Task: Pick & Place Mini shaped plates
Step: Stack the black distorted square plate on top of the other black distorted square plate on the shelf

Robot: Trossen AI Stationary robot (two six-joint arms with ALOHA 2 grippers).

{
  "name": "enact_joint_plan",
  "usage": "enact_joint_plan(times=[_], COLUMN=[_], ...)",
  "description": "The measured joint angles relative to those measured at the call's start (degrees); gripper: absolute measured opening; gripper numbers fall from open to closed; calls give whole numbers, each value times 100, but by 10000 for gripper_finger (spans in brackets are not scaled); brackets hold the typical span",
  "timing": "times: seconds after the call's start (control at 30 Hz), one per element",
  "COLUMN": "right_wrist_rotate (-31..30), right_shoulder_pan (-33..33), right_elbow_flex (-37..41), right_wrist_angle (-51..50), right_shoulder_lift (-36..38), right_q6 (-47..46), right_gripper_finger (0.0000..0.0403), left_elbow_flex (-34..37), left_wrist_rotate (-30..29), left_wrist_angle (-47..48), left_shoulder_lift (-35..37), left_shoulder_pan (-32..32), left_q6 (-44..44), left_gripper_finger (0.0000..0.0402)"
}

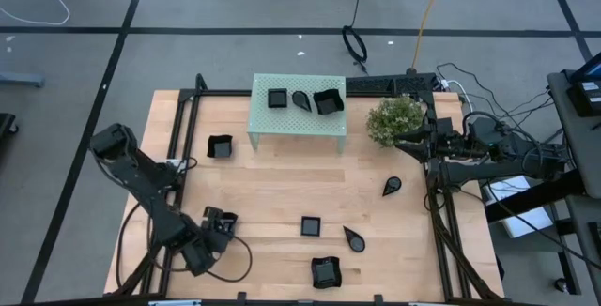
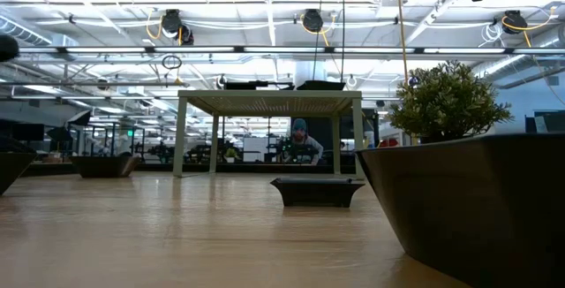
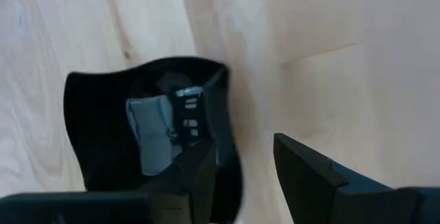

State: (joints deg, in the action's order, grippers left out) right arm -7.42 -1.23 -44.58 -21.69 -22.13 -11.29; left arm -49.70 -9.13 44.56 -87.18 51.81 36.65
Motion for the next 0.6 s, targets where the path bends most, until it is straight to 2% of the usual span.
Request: enact_joint_plan(times=[0.2,0.33,0.4,0.53,0.6], right_wrist_rotate=[0,0,0,1,0], right_shoulder_pan=[0,0,0,0,0], right_elbow_flex=[0,0,0,0,0], right_wrist_angle=[2,0,2,2,2], right_shoulder_lift=[0,0,0,0,0], right_q6=[0,2,0,0,0], right_gripper_finger=[105,105,105,105,105], left_elbow_flex=[1,-4,-3,-1,-1], left_wrist_rotate=[7,40,89,98,108], left_wrist_angle=[4,-9,-17,31,42], left_shoulder_lift=[-566,-695,-681,-585,-498], left_shoulder_pan=[-113,-235,-288,-476,-589], left_q6=[56,359,416,356,213], left_gripper_finger=[152,144,121,32,12])
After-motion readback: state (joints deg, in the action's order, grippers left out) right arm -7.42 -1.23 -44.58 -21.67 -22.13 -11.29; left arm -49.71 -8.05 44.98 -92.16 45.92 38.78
